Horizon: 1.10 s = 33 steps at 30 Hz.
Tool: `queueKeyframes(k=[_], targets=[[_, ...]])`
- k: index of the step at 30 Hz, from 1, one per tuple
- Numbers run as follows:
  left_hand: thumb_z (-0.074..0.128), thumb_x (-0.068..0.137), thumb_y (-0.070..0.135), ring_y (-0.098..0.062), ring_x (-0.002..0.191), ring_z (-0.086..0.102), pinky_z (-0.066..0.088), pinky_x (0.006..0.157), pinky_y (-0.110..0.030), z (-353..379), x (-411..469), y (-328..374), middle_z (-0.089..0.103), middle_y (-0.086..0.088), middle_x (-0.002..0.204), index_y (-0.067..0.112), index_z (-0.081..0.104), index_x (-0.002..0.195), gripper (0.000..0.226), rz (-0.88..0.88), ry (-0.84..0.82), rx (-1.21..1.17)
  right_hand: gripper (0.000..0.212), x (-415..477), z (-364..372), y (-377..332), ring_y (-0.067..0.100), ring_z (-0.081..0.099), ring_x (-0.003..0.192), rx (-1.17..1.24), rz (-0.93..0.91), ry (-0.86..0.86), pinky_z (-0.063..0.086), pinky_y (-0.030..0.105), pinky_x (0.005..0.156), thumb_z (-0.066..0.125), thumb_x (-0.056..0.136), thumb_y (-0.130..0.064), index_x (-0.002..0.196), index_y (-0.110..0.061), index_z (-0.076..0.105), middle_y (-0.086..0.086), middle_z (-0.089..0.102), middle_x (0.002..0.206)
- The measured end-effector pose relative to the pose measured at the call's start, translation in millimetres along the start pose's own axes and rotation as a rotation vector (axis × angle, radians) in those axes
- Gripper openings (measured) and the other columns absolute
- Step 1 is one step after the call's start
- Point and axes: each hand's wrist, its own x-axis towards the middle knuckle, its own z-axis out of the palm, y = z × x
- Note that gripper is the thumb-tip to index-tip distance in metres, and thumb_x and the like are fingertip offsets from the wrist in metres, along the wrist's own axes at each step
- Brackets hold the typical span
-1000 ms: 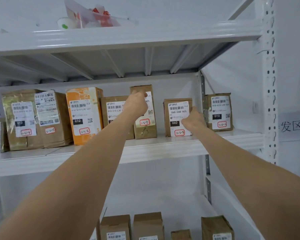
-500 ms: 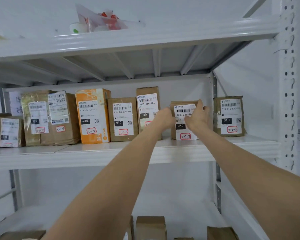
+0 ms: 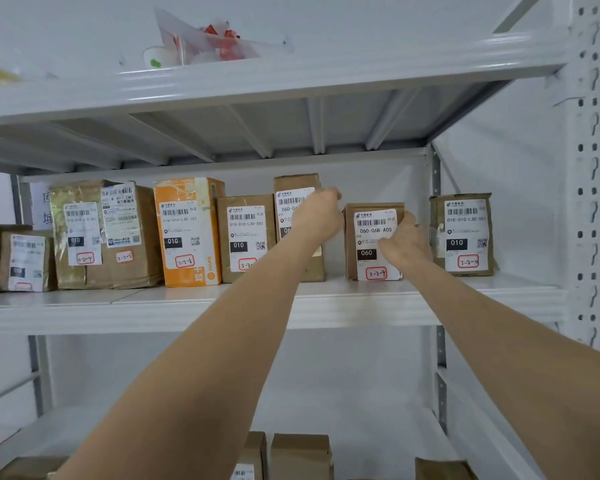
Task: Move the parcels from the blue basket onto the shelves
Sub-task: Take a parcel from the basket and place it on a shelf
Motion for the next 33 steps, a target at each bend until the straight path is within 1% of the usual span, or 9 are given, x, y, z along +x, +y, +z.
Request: queueKeyframes(k=[5, 8, 11, 14, 16, 21, 25, 30, 33], targets=[[0.042, 0.092, 0.003, -0.030, 0.113, 0.053, 0.048, 0.083, -0.039, -25.6, 13.1, -29.4, 0.045, -0.009, 0.135, 0.011, 0.048, 0.133, 0.042, -0.070, 0.101, 0.096, 0.066, -2.9, 13.1, -8.8, 0.035, 0.044, 0.121, 0.010, -0.003, -0.021, 0.043, 0.041, 0.092, 0.062, 0.088, -0.014, 0.144, -0.015, 0.028, 0.016, 0.037, 0.137], [0.044, 0.090, 0.000, -0.029, 0.109, 0.055, 0.051, 0.085, -0.039, -31.6, 13.0, -45.9, 0.043, -0.010, 0.135, 0.011, 0.045, 0.134, 0.045, -0.143, 0.075, 0.110, 0.073, -4.5, 15.2, -19.4, 0.033, 0.037, 0.127, -0.075, -0.126, 0.107, 0.040, 0.041, 0.100, 0.066, 0.087, -0.022, 0.147, -0.017, 0.025, 0.015, 0.031, 0.145], [0.047, 0.091, 0.002, -0.029, 0.109, 0.056, 0.051, 0.088, -0.040, -37.6, 6.4, -59.8, 0.042, -0.010, 0.136, 0.012, 0.043, 0.136, 0.047, -0.212, 0.094, 0.102, 0.067, -13.6, 21.0, -39.1, 0.031, 0.037, 0.125, -0.073, -0.322, 0.203, 0.041, 0.037, 0.097, 0.064, 0.089, -0.026, 0.146, -0.018, 0.030, 0.013, 0.033, 0.143], [0.046, 0.092, 0.004, -0.031, 0.117, 0.052, 0.047, 0.093, -0.041, -40.8, -2.4, -71.6, 0.040, -0.012, 0.138, 0.009, 0.043, 0.136, 0.044, -0.233, 0.061, 0.154, 0.069, -27.9, 34.4, -60.0, 0.029, 0.038, 0.126, -0.045, -0.428, 0.138, 0.040, 0.031, 0.086, 0.065, 0.088, -0.026, 0.146, -0.019, 0.029, 0.010, 0.032, 0.144], [0.046, 0.092, 0.004, -0.032, 0.121, 0.048, 0.047, 0.096, -0.043, -44.4, -4.3, -84.0, 0.039, -0.012, 0.140, 0.009, 0.042, 0.137, 0.045, -0.221, 0.046, 0.204, 0.077, -35.1, 45.1, -73.2, 0.027, 0.038, 0.129, -0.038, -0.445, 0.078, 0.042, 0.033, 0.087, 0.068, 0.086, -0.028, 0.148, -0.020, 0.024, 0.009, 0.029, 0.147], [0.047, 0.089, -0.003, -0.029, 0.127, 0.042, 0.047, 0.097, -0.042, -61.6, 7.9, -128.3, 0.038, -0.010, 0.142, 0.010, 0.039, 0.141, 0.054, -0.138, 0.067, 0.282, 0.090, -36.9, 72.0, -108.3, 0.031, 0.026, 0.141, -0.085, -0.440, 0.075, 0.039, 0.042, 0.104, 0.070, 0.085, -0.037, 0.152, -0.020, 0.014, 0.012, 0.012, 0.158], [0.049, 0.088, -0.001, -0.028, 0.124, 0.046, 0.045, 0.098, -0.039, -70.5, 23.2, -165.7, 0.046, -0.010, 0.138, 0.011, 0.041, 0.139, 0.053, 0.041, 0.064, 0.450, 0.098, -37.2, 94.4, -131.5, 0.033, 0.019, 0.145, -0.109, -0.321, 0.127, 0.033, 0.044, 0.113, 0.074, 0.082, -0.039, 0.153, -0.019, 0.010, 0.013, 0.007, 0.160], [0.049, 0.091, 0.013, -0.026, 0.127, 0.044, 0.018, 0.115, -0.043, -61.8, 40.3, -187.3, 0.055, -0.010, 0.130, 0.009, 0.047, 0.131, 0.041, 0.270, -0.027, 0.757, 0.115, -37.5, 116.4, -134.8, 0.037, 0.033, 0.137, -0.177, -0.131, 0.167, 0.039, 0.048, 0.107, 0.080, 0.074, -0.044, 0.153, -0.019, 0.001, 0.013, 0.010, 0.158], [0.046, 0.094, 0.020, -0.027, 0.123, 0.050, 0.024, 0.111, -0.043, -53.1, 44.9, -185.8, 0.056, -0.009, 0.128, 0.010, 0.047, 0.130, 0.038, 0.300, -0.025, 0.749, 0.119, -36.1, 120.3, -135.3, 0.037, 0.041, 0.131, -0.191, -0.033, 0.165, 0.044, 0.045, 0.096, 0.079, 0.073, -0.048, 0.153, -0.021, -0.005, 0.013, 0.017, 0.155]])
